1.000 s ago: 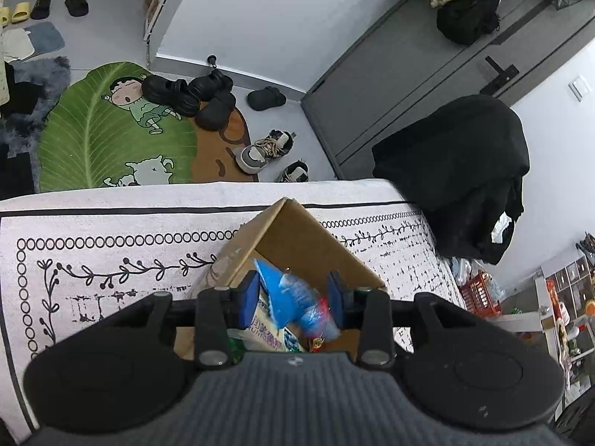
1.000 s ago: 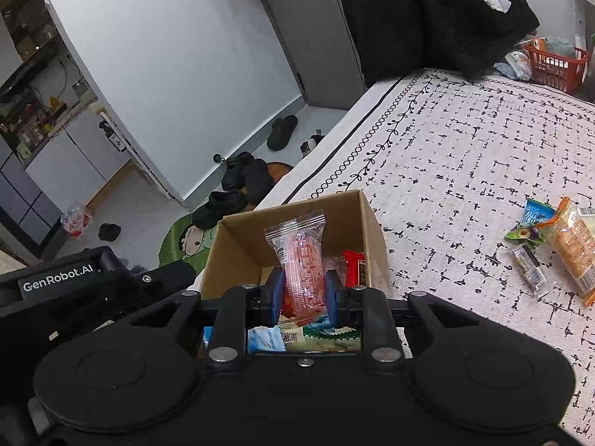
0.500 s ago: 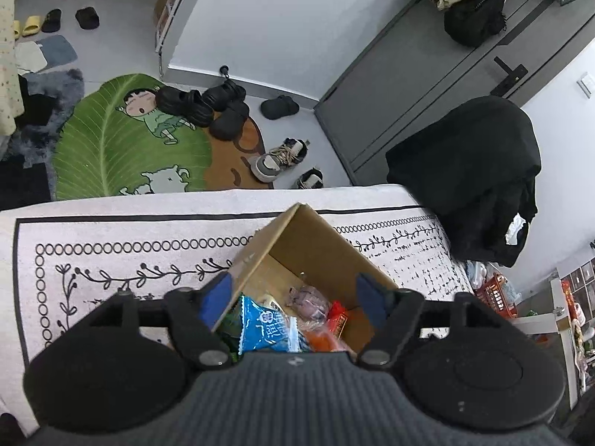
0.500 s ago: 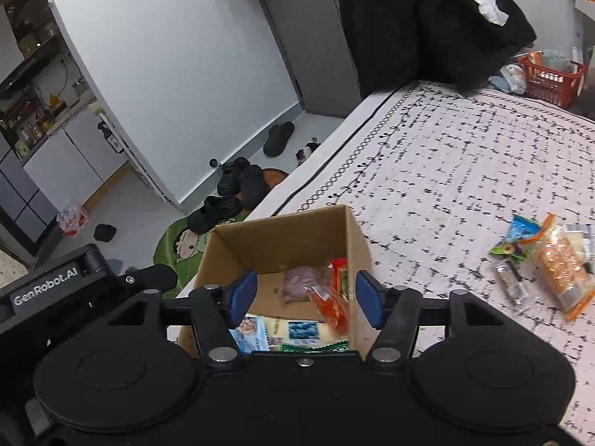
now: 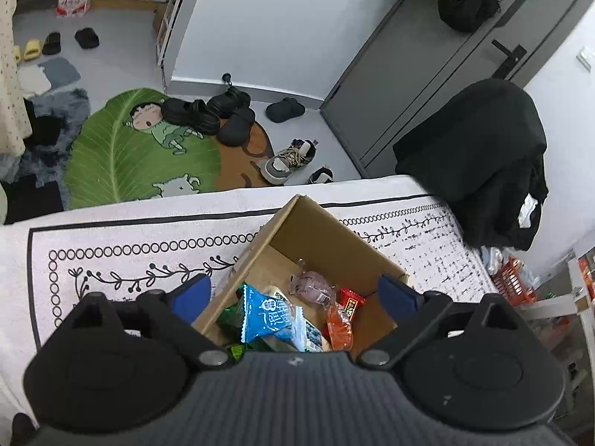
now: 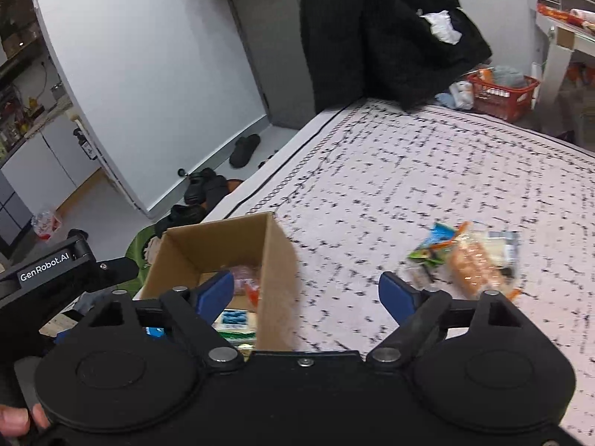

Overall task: Organize snacks
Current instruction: 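Move the left tool toward the small snack pile while the right approaches the bread packet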

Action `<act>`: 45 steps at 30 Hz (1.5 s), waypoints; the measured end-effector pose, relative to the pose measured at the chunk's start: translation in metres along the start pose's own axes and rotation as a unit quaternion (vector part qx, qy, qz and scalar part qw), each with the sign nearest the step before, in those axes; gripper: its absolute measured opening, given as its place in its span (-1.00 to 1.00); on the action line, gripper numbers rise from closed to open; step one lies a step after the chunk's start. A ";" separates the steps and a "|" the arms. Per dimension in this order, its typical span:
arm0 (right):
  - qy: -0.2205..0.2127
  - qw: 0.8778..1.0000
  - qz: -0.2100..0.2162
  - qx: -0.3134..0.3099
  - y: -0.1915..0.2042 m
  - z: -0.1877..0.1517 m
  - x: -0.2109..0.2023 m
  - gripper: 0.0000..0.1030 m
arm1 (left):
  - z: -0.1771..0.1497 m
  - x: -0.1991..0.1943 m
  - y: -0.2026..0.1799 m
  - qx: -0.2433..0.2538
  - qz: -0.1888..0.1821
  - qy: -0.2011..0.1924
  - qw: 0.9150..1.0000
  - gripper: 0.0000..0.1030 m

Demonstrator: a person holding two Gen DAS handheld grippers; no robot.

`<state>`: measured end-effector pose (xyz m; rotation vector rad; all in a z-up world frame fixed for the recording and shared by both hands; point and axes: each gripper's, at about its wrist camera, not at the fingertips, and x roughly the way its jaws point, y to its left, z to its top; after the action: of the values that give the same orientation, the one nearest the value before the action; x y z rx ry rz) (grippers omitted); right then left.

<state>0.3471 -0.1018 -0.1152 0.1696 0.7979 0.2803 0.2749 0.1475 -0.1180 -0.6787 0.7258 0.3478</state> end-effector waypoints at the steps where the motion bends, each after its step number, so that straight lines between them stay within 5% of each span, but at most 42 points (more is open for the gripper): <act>1: -0.002 1.000 -0.003 0.001 -0.004 0.000 -0.003 0.74 | -0.002 0.000 -0.002 0.003 0.002 0.000 1.000 0.86; 12: -0.022 1.000 -0.021 0.008 -0.054 -0.003 -0.032 0.99 | -0.015 -0.009 -0.022 0.049 -0.004 -0.016 0.999 1.00; 25: -0.027 0.998 -0.045 0.026 -0.109 -0.012 -0.038 1.00 | -0.035 -0.014 -0.054 0.111 -0.017 -0.018 0.994 1.00; 37: -0.026 0.996 -0.028 0.076 -0.155 -0.023 -0.014 1.00 | -0.062 -0.014 -0.093 0.182 -0.054 -0.007 0.982 1.00; 45: -0.011 0.996 0.003 0.094 -0.173 -0.030 0.005 0.99 | -0.079 -0.008 -0.114 0.216 -0.039 0.003 0.976 1.00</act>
<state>0.3603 -0.2627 -0.1837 0.3508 0.8017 0.2079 0.2889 0.0099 -0.1054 -0.2941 0.7476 0.1085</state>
